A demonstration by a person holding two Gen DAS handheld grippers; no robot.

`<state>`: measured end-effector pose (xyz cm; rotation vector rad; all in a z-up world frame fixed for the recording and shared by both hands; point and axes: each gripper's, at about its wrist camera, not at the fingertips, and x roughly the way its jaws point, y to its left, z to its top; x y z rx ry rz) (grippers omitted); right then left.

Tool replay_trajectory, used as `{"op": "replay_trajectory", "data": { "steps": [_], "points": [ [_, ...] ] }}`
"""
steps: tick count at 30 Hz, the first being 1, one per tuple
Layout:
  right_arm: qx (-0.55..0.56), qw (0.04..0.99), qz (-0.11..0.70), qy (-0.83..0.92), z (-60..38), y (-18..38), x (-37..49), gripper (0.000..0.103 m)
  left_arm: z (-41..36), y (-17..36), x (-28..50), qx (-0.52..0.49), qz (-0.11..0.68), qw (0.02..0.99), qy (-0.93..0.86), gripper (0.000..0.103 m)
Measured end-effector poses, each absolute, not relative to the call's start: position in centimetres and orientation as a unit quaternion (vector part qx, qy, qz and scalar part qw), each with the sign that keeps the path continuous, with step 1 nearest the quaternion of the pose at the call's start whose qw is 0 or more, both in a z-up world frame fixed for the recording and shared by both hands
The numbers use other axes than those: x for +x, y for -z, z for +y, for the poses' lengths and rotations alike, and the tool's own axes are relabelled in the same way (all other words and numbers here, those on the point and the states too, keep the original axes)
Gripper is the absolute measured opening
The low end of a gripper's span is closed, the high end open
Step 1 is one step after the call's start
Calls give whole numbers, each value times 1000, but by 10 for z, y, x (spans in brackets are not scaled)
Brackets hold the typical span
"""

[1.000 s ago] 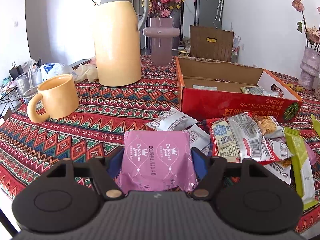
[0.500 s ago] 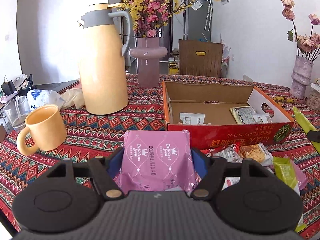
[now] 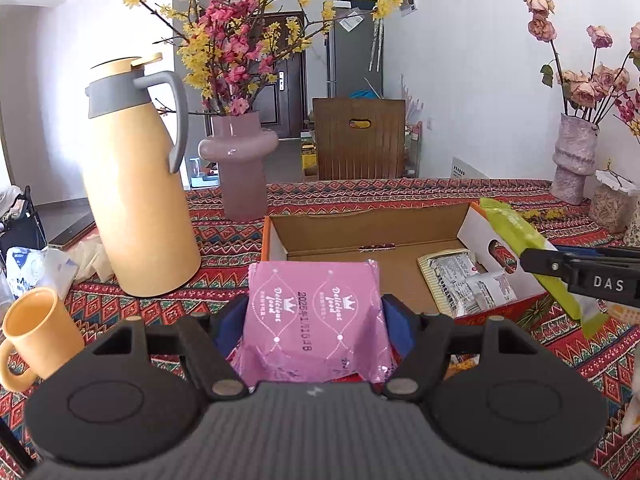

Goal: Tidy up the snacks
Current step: 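Carry the pink packet and green bar up over the cardboard box, then open both grippers to drop the packets into the box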

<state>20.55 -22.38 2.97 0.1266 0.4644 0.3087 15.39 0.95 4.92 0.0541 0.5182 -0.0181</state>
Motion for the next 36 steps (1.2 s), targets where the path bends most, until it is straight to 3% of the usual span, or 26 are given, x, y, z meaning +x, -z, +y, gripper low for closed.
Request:
{"op": "replay_trajectory", "data": {
  "steps": [22,27,30,35,36],
  "points": [
    [45,938,309,-152,-174,2,310,37,-3,-16,253,14,318,948,-12,73],
    [54,936,312,-153,-178,5,312,39,-1,-13,254,11,314,949,-12,80],
    [60,938,305,-153,-183,2,308,49,-1,-18,250,7,303,953,-7,83],
    [71,943,287,-151,-195,-5,294,83,3,-25,242,5,285,958,-15,101],
    [72,945,283,-149,-197,-7,291,85,4,-26,240,4,282,959,-16,101]
  ]
}}
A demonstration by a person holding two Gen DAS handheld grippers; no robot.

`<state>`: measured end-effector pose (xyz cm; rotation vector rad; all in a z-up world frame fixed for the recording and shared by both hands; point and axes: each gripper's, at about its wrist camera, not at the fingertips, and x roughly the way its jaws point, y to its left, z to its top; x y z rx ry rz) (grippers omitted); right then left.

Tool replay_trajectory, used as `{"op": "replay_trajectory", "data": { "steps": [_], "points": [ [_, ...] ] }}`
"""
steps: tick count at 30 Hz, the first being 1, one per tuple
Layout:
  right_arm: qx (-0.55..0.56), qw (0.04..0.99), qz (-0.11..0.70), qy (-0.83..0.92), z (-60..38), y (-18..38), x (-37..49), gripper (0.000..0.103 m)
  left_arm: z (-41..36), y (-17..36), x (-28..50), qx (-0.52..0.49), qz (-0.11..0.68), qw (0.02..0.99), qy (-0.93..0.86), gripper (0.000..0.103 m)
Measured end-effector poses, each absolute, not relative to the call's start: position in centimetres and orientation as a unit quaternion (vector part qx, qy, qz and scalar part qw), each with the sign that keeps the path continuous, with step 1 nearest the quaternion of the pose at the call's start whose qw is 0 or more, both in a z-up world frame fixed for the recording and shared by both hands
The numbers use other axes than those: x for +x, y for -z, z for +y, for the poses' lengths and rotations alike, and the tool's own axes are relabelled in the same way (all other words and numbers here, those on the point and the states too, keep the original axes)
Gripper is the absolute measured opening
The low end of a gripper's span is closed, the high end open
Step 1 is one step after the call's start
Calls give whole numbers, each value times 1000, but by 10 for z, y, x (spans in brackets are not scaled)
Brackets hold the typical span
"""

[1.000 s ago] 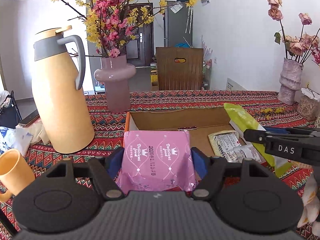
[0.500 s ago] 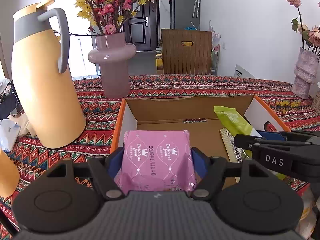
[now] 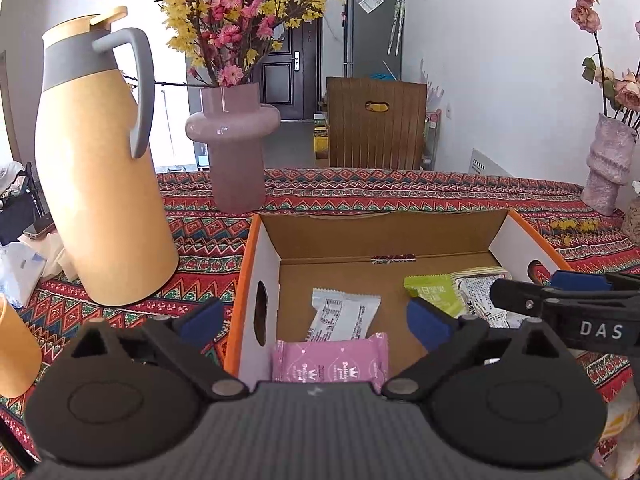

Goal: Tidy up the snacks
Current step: 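Open both grippers to drop the packets into the box, then withdraw both open grippers from the box toward the snack pile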

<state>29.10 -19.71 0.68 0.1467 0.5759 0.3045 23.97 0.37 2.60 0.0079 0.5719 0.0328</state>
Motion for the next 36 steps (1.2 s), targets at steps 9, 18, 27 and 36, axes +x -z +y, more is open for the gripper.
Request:
{"op": "replay_trajectory", "data": {
  "steps": [9,18,27,36],
  "points": [
    [77,954,247,-149,-209,-21,253,103,9,-32,218,-12,268,963,-18,103],
    [79,961,217,-153,-218,-26,203,103,13,-41,171,-25,243,970,-2,103],
    [68,964,205,-153,-224,-19,151,103,13,-40,120,-27,223,974,18,103],
    [62,964,214,-147,-226,-5,108,103,16,-21,83,-31,226,973,23,103]
  ]
}}
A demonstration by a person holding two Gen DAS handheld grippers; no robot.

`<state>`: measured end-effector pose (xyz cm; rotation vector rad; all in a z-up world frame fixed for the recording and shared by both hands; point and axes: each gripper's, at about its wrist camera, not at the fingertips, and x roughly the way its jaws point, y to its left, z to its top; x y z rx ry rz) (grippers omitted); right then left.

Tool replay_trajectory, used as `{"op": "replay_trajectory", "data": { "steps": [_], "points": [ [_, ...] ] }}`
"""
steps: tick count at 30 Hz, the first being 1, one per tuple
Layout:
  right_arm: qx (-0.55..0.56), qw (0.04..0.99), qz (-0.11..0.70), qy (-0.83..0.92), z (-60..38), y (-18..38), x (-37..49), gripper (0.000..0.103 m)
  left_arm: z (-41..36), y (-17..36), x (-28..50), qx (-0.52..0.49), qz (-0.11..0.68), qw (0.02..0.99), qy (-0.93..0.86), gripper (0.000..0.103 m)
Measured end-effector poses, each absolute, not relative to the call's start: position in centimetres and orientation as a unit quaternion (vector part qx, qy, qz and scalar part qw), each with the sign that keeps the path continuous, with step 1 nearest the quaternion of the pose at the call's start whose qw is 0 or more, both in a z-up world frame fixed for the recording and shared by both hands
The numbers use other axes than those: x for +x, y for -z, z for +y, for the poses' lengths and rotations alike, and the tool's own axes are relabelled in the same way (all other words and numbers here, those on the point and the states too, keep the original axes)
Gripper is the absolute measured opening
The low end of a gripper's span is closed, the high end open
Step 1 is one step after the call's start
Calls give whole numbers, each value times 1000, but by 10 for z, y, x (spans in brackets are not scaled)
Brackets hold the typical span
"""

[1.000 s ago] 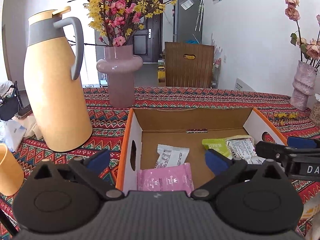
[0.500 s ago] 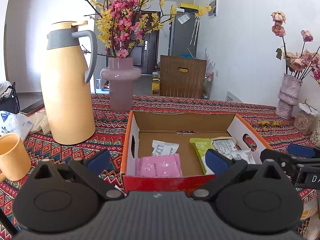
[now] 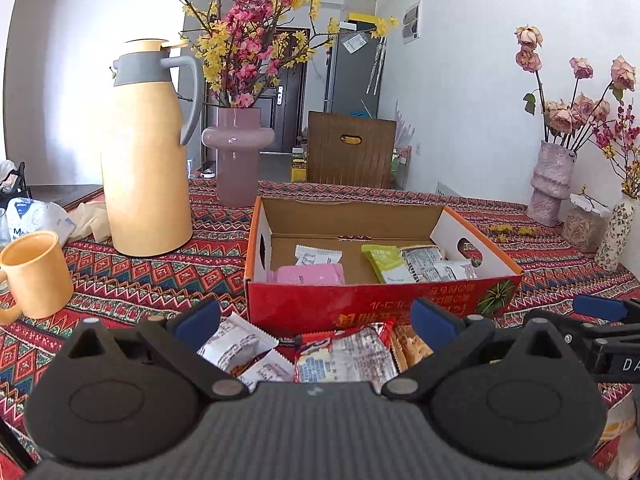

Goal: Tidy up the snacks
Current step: 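Withdraw both open grippers from the box toward the snack pile, then grasp the second green nut-bar packet with the right gripper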

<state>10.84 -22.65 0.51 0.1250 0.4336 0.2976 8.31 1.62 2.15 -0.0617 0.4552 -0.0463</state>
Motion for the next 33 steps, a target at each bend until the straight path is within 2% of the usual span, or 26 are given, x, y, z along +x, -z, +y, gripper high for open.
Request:
{"op": "replay_trajectory", "data": {
  "steps": [12,16,17,23,26,29,33],
  "points": [
    [60,953,258,-145,-223,33,77,99,26,6,60,-34,248,968,25,103],
    [55,949,272,-150,-218,40,72,88,30,11,58,-38,256,966,23,103],
    [51,948,275,-152,-214,41,70,82,31,12,57,-39,257,965,23,103],
    [22,946,288,-149,-196,45,69,60,31,13,54,-40,259,965,25,103],
    [22,945,295,-140,-194,48,72,58,29,13,53,-41,258,965,28,103],
    [21,945,299,-132,-192,47,76,51,28,14,53,-42,260,964,30,103],
    [3,943,305,-132,-183,50,79,51,28,13,53,-44,260,964,31,103]
  ]
}}
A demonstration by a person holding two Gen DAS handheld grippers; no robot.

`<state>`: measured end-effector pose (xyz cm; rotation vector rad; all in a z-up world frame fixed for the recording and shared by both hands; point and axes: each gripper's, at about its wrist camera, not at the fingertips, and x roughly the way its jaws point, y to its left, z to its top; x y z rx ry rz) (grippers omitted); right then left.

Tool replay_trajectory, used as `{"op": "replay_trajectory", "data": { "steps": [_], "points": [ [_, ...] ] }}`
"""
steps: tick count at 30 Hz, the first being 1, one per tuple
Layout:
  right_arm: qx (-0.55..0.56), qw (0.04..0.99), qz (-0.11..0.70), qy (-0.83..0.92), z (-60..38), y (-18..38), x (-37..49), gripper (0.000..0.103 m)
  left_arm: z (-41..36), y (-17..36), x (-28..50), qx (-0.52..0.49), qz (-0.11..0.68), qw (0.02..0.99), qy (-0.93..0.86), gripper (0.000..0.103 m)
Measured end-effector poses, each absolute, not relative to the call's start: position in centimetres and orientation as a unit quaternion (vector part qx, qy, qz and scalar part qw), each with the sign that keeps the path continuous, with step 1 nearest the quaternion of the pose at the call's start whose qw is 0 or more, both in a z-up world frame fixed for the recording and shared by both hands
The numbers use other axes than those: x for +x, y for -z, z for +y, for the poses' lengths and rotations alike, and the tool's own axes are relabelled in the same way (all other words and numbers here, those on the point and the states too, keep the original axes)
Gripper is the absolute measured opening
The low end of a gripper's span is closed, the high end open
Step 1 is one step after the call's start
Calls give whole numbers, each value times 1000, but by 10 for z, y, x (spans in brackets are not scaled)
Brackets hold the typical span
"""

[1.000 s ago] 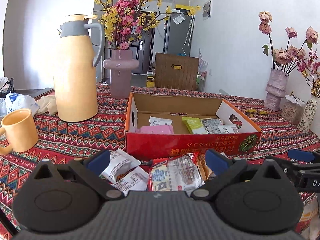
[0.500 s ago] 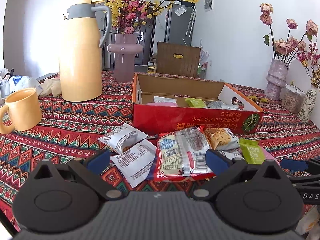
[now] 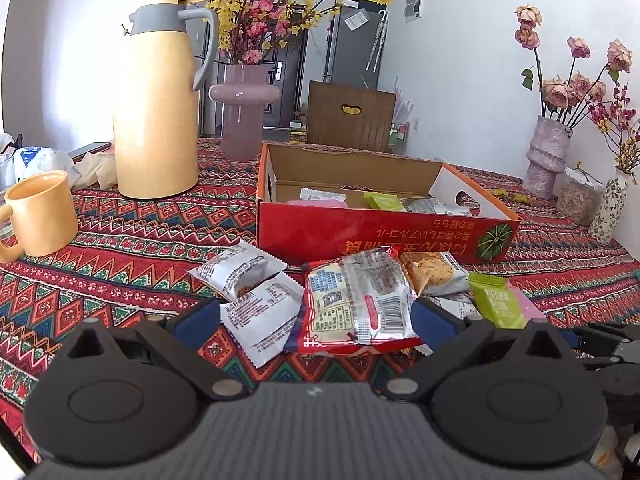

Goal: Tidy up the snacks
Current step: 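Grasp the second green nut-bar packet with the right gripper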

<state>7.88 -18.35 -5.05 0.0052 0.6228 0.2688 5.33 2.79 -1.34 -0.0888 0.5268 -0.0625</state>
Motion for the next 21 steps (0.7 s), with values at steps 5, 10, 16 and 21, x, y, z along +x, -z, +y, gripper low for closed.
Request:
{"op": "replay_trajectory", "data": {
  "steps": [5,10,16,21],
  "points": [
    [-7,944,304,-130,-183,51,77,41,29,12,53,-48,258,964,30,103],
    [4,946,299,-127,-189,49,75,36,30,12,54,-50,260,964,29,103],
    [19,950,285,-129,-198,43,73,36,30,11,59,-54,265,962,27,103],
    [30,954,270,-128,-205,35,72,36,28,8,69,-56,274,960,29,103]
  ]
}}
